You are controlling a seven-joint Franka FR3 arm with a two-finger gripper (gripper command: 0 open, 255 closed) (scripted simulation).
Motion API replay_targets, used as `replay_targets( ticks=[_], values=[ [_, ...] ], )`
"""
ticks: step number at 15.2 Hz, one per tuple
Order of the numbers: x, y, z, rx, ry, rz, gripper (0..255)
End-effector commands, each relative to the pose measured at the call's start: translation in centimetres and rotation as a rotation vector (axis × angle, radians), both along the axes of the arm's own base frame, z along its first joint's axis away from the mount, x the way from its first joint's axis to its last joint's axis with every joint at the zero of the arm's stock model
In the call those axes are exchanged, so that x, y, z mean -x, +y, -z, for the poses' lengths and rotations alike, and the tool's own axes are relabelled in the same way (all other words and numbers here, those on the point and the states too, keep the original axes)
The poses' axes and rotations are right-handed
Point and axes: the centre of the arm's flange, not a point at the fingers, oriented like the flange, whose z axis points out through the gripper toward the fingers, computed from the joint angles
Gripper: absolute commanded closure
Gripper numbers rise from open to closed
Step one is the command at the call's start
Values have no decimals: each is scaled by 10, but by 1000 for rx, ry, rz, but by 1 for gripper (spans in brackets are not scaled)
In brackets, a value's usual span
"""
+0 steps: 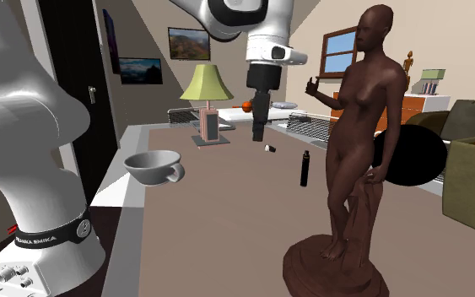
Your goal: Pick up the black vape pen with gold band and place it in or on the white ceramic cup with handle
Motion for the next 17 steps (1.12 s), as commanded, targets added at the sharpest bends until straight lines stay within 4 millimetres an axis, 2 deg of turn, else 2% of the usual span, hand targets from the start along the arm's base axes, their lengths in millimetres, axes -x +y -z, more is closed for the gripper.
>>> replay_targets(
  ticks=[1,15,17],
  values=[
    [-14,19,7,-3,-11,15,0],
    [-140,127,64,-15,-79,109,0],
    [-147,132,72,-15,-83,114,0]
  ],
)
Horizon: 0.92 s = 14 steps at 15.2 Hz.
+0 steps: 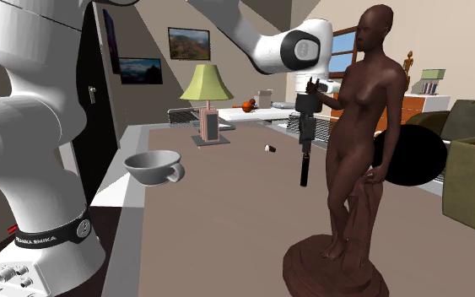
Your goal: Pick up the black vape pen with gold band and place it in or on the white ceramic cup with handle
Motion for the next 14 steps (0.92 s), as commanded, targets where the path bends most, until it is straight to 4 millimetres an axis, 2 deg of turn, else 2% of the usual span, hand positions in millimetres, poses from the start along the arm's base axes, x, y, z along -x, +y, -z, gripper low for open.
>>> replay_targets(
  ticks=[1,7,14],
  values=[
    [-6,4,10,0,-3,4,0],
    [-6,4,39,0,-3,4,0],
    [-6,4,39,0,-3,4,0]
  ],
)
